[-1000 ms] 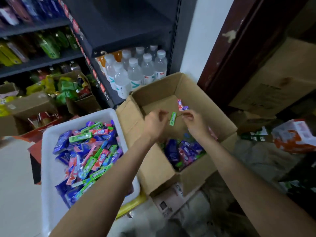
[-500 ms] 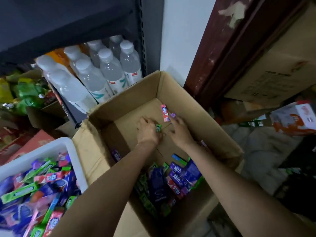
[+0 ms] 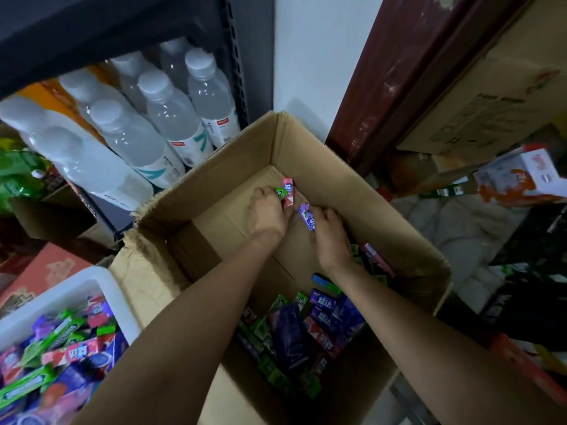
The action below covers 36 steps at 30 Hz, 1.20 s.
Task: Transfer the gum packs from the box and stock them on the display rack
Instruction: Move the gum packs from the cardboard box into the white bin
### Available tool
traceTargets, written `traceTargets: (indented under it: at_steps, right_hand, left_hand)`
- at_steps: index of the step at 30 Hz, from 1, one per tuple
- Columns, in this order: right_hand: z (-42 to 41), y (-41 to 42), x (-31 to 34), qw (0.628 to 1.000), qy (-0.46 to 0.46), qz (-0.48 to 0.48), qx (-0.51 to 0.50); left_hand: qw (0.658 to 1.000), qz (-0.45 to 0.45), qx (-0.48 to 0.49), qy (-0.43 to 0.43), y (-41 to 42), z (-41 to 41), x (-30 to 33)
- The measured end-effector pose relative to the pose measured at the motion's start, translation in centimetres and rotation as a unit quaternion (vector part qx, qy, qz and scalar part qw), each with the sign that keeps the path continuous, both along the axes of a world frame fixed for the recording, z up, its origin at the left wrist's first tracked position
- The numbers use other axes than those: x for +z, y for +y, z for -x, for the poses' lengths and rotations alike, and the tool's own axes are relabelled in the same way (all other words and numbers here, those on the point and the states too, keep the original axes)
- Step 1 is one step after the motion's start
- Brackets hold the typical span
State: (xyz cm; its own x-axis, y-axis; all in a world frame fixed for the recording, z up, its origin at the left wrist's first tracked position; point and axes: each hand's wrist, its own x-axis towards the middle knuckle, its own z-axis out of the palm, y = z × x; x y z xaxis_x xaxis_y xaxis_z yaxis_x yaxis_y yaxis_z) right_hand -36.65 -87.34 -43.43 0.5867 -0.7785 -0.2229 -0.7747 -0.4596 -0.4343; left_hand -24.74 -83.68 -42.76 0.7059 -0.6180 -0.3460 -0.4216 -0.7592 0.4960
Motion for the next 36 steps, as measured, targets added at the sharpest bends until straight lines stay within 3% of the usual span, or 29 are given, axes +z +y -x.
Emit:
traceTargets:
  at_steps: [4, 8, 12, 16, 19, 27, 31, 36]
  right_hand:
    - [0.3, 0.4, 0.3, 0.999, 0.0, -0.023, -0.038]
    - [0.2, 1.2, 2.1, 0.979, -0.09, -0.118, -0.142]
    - [0.3, 2.4, 5.5, 0.926, -0.221, -0.199, -0.232]
    - [1.0, 5.4, 10.4, 0.855, -0.348, -0.314, -0.223]
    - [1.9, 8.4, 13.0, 0.833, -0.39, -0.34, -0.195]
    - [5.2, 20.7, 15.8, 0.825, -0.402, -0.366, -0.156]
    - [6.1, 27.4, 15.5, 0.839, -0.372, -0.375, -0.133]
    - [6.3, 34.5, 13.4, 0.887, -0.293, -0.338, -0.118]
  left_hand:
    - [0.999, -0.03, -0.001, -0.018, 0.2, -0.2, 0.5]
    - [1.0, -0.008, 0.003, 0.021, 1.7, -0.5, 1.0]
    - [0.983, 0.097, -0.001, 0.158, 4.1, 0.2, 4.1]
    - [0.964, 0.176, -0.036, 0.197, 7.8, 1.1, 8.1]
    - [0.954, 0.209, -0.056, 0.209, 11.2, 2.0, 10.8]
    - [0.953, 0.248, -0.052, 0.169, 24.8, 5.1, 13.9]
    - [0.957, 0.232, -0.059, 0.162, 32.0, 6.3, 14.9]
    - [0.977, 0.159, -0.1, 0.105, 39.8, 6.4, 13.1]
